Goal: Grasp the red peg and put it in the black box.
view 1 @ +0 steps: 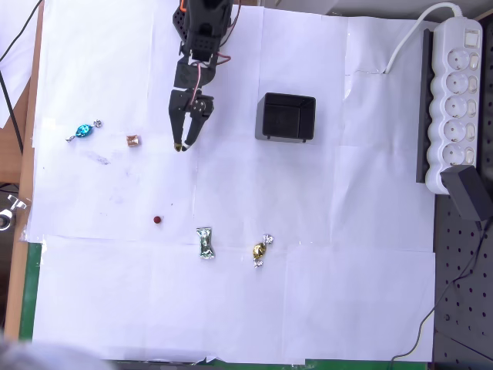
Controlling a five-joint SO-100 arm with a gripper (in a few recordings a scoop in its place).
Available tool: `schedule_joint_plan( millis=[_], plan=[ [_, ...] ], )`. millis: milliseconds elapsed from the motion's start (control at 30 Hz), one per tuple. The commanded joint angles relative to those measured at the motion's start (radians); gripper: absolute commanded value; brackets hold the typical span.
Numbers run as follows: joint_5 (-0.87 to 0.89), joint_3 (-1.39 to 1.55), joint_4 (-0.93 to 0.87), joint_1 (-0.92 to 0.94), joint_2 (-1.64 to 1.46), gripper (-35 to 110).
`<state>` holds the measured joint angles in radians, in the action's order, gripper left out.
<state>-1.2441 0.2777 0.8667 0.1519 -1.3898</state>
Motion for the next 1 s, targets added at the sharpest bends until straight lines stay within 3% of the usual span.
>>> schedule_joint_plan(
  millis=[0,267,500,967],
  plan=[
    [-0.100,0.287,0.020,0.031,-0.276,0],
    [-0.153,0.845,-0.307,0.061,-0.561,0],
    [-0.201,0.976,-0.261,0.074,-0.699,0],
    [-0.244,0.966,-0.132,0.081,-0.818,1]
  ],
)
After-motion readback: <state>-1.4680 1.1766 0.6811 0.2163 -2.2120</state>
